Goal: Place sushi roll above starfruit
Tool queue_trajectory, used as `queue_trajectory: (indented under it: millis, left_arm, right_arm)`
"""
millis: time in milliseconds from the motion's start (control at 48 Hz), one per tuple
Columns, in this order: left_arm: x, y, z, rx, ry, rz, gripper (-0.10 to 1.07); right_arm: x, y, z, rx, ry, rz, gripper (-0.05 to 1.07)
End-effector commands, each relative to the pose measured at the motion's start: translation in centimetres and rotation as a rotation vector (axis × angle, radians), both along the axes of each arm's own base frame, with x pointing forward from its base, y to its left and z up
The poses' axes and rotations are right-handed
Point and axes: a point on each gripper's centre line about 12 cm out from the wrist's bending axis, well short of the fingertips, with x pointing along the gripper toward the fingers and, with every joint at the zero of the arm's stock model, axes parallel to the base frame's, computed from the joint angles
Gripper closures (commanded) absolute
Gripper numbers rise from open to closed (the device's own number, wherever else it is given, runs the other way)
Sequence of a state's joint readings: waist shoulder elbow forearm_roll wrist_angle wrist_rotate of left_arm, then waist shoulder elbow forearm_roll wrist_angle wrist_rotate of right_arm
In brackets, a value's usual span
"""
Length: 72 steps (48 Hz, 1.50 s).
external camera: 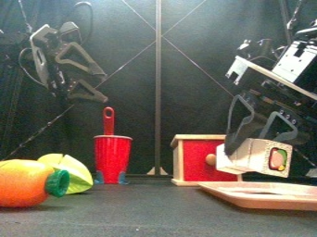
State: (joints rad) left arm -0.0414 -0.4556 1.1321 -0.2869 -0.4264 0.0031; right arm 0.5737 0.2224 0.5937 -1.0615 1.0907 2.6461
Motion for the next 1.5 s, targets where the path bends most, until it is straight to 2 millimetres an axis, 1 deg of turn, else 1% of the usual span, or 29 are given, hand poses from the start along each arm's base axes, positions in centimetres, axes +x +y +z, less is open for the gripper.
queue_trajectory:
  millis: [0,188,292,333,417,479,562,750,771,979,1104,1229,1479]
  left_arm:
    - [0.3,0.1,0.7,0.006,-0.027,0.003,0.00]
    - [-0.3,0.0,1.8,0.025,-0.070,-0.011,0.00]
    - [-1.1,0.0,2.5,0.031,-0.103,-0.016,0.00]
    - [-1.4,0.0,2.7,0.029,-0.112,-0.016,0.00]
    - [-2.1,0.0,2.7,0.027,-0.125,-0.015,0.00]
    - [-2.6,-0.2,2.4,0.032,-0.123,-0.025,0.00]
    - [-3.1,-0.3,2.2,0.041,-0.124,-0.035,0.00]
    - [-4.1,-1.3,2.4,0.047,-0.147,-0.085,0.00]
    - [-4.2,-1.4,2.4,0.047,-0.149,-0.090,0.00]
    - [-5.1,-1.8,2.4,0.051,-0.171,-0.114,0.00]
    - [-5.5,-1.7,2.2,0.052,-0.173,-0.114,0.00]
    - [-5.7,-1.7,2.1,0.051,-0.171,-0.114,0.00]
    - [-5.7,-1.7,2.0,0.049,-0.170,-0.114,0.00]
  right_arm:
    - [0.4,0.0,1.8,0.022,-0.050,0.000,0.45]
    - [0.6,0.0,2.6,-0.002,-0.076,0.040,0.45]
    - [1.2,-0.4,3.5,-0.036,-0.112,0.078,0.45]
    - [1.6,-0.7,4.1,-0.055,-0.136,0.100,0.45]
    - [2.1,-1.0,4.7,-0.076,-0.162,0.138,0.45]
    - [2.8,-1.6,5.2,-0.087,-0.188,0.176,0.45]
    - [3.7,-2.5,5.4,-0.110,-0.192,0.249,0.45]
    - [6.4,-5.2,5.5,-0.158,-0.115,0.447,0.45]
    - [6.9,-5.8,5.5,-0.164,-0.100,0.475,0.45]
    - [9.6,-8.9,6.4,-0.220,-0.028,0.666,0.45]
    - [11.0,-9.6,7.2,-0.261,-0.001,0.792,0.45]
    - [12.3,-10.2,7.5,-0.292,0.020,0.894,0.45]
    - [15.6,-11.2,6.3,-0.315,0.045,0.982,0.45]
